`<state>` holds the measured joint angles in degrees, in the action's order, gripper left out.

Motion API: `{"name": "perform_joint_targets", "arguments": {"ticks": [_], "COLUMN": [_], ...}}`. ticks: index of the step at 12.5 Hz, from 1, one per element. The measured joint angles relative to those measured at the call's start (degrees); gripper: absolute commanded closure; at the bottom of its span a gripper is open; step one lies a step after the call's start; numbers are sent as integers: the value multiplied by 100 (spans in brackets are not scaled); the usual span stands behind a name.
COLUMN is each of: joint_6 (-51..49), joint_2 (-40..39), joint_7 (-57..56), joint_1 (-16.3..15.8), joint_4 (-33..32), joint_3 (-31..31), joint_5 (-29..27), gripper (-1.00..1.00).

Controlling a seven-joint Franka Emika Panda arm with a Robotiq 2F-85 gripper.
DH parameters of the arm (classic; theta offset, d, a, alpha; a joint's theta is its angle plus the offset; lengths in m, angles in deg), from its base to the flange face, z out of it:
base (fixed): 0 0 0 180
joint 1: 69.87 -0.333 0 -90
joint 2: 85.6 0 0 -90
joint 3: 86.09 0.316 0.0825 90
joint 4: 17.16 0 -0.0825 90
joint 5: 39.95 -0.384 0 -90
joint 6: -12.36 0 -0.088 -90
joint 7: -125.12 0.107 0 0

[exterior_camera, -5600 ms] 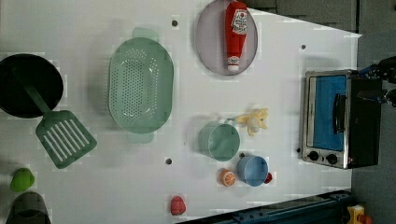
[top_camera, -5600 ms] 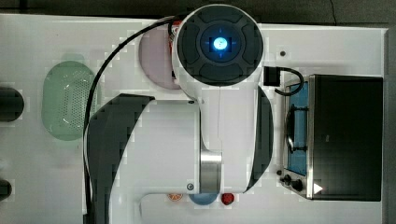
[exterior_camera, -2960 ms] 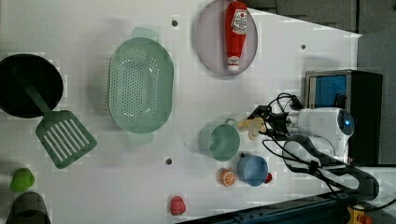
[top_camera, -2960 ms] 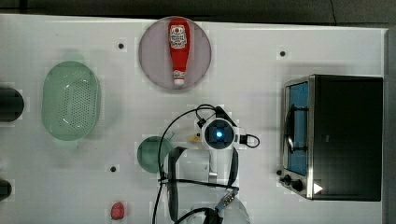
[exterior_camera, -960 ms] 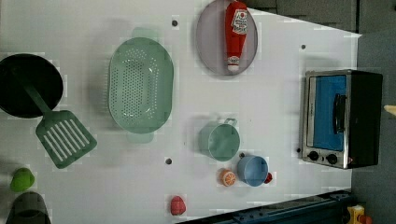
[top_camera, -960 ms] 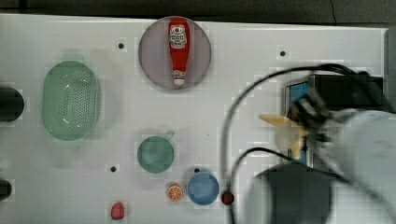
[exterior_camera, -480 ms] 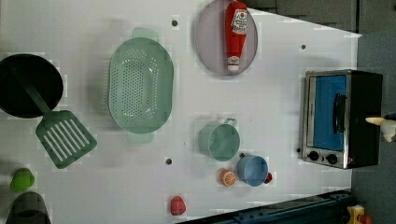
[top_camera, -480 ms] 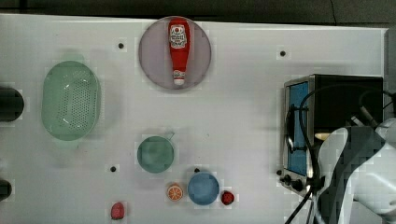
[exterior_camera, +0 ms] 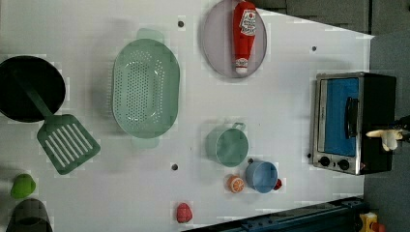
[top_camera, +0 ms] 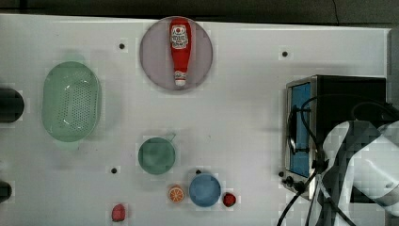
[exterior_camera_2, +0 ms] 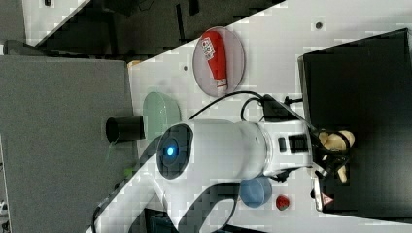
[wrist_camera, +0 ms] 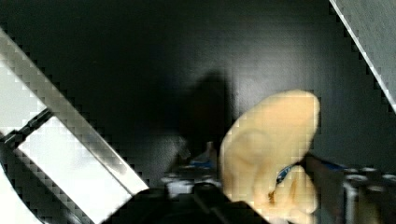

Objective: Pick banana from table and place on oven.

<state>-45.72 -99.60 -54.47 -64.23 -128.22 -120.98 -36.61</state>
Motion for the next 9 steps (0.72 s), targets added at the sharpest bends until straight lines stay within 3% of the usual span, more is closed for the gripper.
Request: {"name": "perform_joint_targets", "arguments": {"ticks": [2,6,9], "joint_6": [17,-81,-832], "joint_2": [-7,297,1078], "joint_7": [-76,-249,48], "joint_1": [6,-190,-240], "joint_4": [196,179,67], "joint_3": [109,162,540], "joint_5": [-8,-63,75], "gripper": [-100,-100,-100]}}
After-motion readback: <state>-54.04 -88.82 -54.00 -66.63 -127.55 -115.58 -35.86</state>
